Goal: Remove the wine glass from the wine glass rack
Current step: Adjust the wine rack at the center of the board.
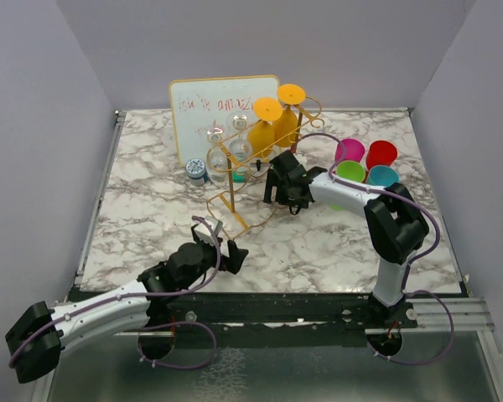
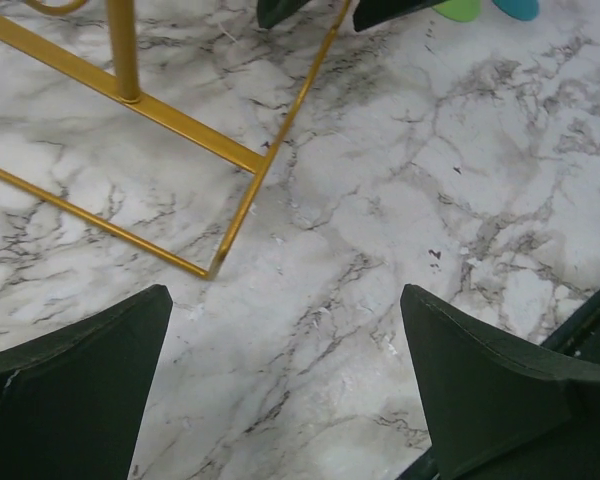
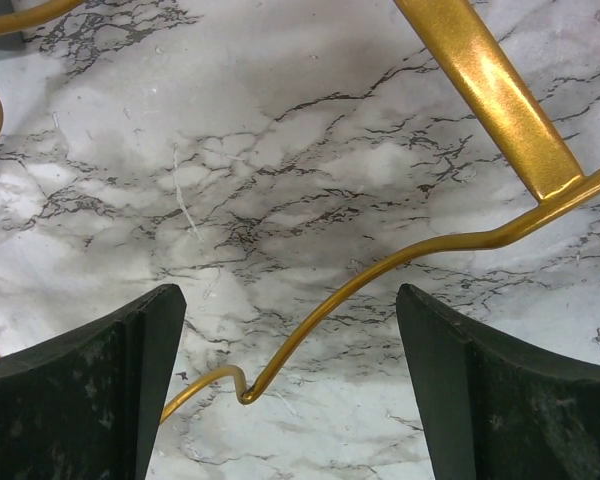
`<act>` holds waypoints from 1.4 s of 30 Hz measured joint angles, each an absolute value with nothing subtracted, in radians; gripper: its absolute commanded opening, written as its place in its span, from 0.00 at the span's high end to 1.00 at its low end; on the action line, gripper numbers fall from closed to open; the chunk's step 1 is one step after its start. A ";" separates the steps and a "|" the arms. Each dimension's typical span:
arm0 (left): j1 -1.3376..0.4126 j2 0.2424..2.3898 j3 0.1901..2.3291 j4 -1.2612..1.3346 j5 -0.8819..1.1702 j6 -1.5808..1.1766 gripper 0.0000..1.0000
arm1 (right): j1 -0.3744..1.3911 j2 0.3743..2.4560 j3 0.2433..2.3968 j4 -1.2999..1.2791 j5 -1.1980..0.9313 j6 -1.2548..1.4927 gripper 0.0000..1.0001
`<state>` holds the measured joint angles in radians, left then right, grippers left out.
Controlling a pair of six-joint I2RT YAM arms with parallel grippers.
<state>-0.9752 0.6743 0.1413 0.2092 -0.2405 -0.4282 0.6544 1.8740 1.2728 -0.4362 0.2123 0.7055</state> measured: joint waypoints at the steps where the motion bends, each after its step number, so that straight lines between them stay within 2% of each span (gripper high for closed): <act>1: -0.975 0.662 0.133 0.209 -0.263 -0.421 0.01 | 0.654 1.874 1.274 -0.437 0.211 0.706 0.07; 5: -0.975 0.676 0.129 0.215 -0.329 -0.400 0.01 | 0.654 1.874 1.275 -0.438 0.204 0.706 0.07; 16: -0.961 0.963 0.175 0.330 -0.348 -0.324 0.01 | 0.653 1.874 1.275 -0.436 0.188 0.716 0.07; 24: -0.883 1.074 0.223 0.426 -0.199 -0.248 0.01 | 0.653 1.872 1.275 -0.436 0.181 0.719 0.07; 31: -0.844 1.209 0.273 0.456 -0.023 -0.224 0.07 | 0.653 1.872 1.275 -0.437 0.179 0.718 0.07; 42: -0.839 1.227 0.273 0.471 0.081 -0.295 0.09 | 0.653 1.872 1.311 -0.466 0.179 0.709 0.07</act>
